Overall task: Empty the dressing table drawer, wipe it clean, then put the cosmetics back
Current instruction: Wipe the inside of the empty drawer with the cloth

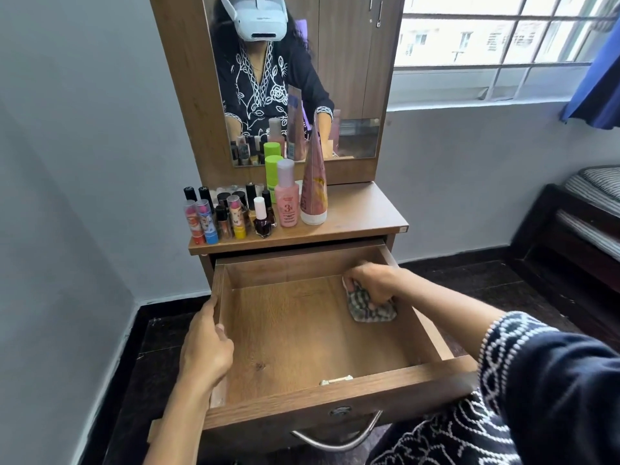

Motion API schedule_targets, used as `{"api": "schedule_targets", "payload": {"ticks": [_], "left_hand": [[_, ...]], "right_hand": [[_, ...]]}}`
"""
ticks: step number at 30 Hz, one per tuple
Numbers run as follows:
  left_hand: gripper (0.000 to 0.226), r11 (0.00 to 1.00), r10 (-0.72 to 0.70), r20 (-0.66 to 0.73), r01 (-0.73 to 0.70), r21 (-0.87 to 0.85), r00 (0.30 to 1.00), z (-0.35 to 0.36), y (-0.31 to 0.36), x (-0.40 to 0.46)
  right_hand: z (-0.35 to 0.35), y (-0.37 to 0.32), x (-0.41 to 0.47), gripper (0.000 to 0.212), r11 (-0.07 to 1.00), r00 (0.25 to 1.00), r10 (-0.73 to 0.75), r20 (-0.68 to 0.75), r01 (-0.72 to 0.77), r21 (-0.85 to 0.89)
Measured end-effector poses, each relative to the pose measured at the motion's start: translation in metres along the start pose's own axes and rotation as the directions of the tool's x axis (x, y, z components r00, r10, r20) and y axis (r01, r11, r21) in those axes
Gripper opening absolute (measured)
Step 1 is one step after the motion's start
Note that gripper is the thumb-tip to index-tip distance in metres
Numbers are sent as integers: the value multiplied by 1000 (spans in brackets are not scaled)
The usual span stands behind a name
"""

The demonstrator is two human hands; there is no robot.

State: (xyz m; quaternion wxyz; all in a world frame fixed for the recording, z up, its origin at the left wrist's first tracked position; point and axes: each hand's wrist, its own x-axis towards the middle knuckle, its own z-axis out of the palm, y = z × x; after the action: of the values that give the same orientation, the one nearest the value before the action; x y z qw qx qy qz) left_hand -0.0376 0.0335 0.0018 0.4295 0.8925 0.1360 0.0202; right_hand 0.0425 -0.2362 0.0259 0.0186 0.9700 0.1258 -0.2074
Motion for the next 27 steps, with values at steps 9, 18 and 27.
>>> {"api": "schedule_targets", "payload": {"ticks": [9,18,27], "left_hand": [[53,1000,0,-1,0,25,1000,2,-1,4],[53,999,-8,-3,8,36,1000,2,-1,4],[53,1000,-8,-22,9,29,1000,2,0,4]], "right_hand": [[-4,10,23,24,743,982,177,-65,-90,663],[18,-16,23,9,738,959,200,-201,-12,675],[17,-90,34,20,865,964,-205,-171,260,429]]}}
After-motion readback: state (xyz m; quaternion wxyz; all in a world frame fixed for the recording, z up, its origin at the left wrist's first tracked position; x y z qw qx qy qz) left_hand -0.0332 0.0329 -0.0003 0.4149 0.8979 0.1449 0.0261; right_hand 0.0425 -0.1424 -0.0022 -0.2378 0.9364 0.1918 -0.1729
